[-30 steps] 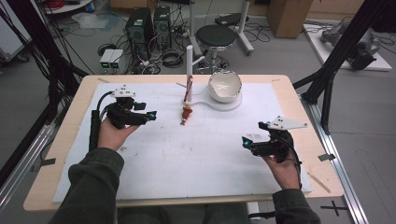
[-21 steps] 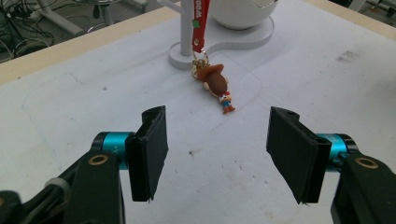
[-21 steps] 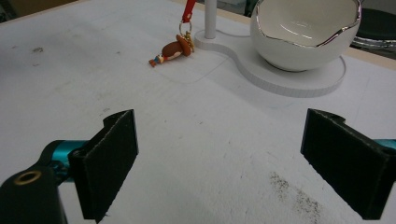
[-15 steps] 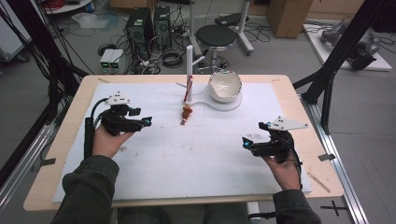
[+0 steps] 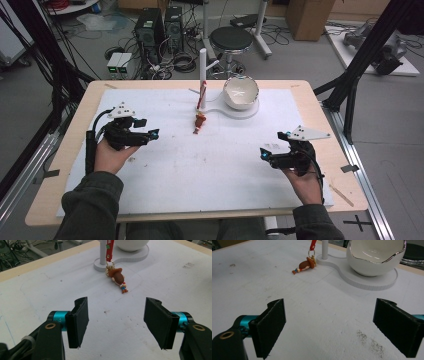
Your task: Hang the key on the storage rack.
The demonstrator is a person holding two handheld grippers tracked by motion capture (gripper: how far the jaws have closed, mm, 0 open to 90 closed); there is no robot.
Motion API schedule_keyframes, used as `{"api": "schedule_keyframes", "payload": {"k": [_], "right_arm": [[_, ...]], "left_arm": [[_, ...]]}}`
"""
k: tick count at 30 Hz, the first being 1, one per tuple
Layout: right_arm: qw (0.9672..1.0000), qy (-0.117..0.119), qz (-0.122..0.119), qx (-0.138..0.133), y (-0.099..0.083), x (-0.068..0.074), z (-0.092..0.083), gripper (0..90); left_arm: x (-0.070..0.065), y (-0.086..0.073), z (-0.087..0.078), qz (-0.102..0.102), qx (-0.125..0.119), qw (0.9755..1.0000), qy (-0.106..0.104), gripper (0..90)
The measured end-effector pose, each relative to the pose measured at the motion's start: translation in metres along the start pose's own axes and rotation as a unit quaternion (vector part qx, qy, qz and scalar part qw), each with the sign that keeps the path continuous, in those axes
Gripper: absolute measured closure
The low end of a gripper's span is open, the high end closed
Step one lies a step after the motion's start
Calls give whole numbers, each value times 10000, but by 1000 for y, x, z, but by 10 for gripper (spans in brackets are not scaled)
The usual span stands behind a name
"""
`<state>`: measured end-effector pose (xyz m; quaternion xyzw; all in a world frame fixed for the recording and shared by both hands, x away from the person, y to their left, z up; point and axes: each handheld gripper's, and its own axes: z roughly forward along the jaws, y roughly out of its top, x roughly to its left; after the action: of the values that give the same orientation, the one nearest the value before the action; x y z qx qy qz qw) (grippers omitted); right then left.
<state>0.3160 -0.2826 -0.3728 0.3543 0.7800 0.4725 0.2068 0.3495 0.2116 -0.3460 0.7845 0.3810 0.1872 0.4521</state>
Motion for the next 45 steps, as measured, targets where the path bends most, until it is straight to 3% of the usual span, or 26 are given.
{"api": "schedule_keyframes", "payload": {"k": [45], "right_arm": [[9999, -24, 91, 94, -18, 0, -3, 101]], "left_arm": [[-5, -40, -35, 21, -145, 9989, 435, 321]]}}
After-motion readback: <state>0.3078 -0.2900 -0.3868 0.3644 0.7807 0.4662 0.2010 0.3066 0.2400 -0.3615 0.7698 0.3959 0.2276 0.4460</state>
